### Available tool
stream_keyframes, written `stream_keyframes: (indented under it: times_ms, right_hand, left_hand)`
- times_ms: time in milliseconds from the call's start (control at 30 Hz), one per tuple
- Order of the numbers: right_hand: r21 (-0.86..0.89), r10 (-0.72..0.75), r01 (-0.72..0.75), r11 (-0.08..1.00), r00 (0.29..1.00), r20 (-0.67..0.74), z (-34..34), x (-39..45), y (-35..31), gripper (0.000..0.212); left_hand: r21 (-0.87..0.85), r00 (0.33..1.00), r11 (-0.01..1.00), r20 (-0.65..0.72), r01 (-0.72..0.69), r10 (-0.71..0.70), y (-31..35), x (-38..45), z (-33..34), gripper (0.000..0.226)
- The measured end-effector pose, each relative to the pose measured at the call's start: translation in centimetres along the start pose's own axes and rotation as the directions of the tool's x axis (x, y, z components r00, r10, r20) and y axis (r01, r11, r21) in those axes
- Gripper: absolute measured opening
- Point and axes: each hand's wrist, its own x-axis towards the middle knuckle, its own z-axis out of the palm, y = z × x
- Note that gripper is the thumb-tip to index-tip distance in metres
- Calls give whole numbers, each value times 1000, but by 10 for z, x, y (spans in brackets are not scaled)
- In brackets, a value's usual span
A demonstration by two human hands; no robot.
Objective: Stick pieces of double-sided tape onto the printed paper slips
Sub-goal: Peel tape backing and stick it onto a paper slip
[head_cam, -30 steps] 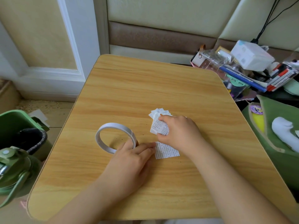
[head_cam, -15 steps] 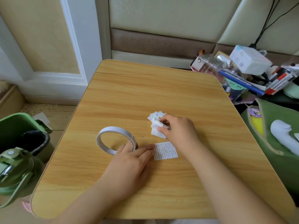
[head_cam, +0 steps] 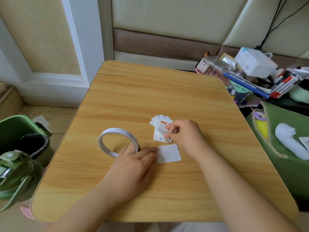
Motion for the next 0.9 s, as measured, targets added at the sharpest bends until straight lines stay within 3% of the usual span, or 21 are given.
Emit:
stream_keyframes:
  times_ms: [167,267,400,467,533,633,700,800,900]
  right_hand:
    - [-62,-38,42,997,997,73,-8,-1,1,19]
    - [-112,-98,102,988,994,42,-6,-4,0,17]
    - [-100,-167,149,984,962,-216,-2,-12,-4,11]
    - [27,-159,182,983,915,-370,-11,-20,-8,19]
    - [235,-66,180,955,904,-422,-23,-33,-12,23]
    - [513,94,50,857,963,-251,-32,-56,-10,19]
    - [602,199,-112,790,977,-80,-30,-68,-2,17]
    - [569,319,-292,769,946,55,-15,-74,10,8]
    - [495,335,-309,812,941,37,-1,-73,13,8]
  left_hand:
    - [0,1000,1000,3,-4,4,0,0,0,34]
    - [0,1000,1000,2,0,0,0,-1,0,34]
    - [-1,1000,1000,7,2,-2,-1,-1,1,35]
    - [-5,1000,1000,7,1,-1,-1,-2,1,35]
    - [-4,1000,1000,4,-1,1,-1,-2,1,34]
    - [-1,1000,1000,0,-14,14,-1,-1,2,35]
    - [-2,1000,1000,-5,-24,24,-2,-1,4,36]
    - [-9,1000,1000,-6,-27,27,-3,-1,3,36]
    - [-17,1000,1000,-6,-19,19,-2,-1,1,36]
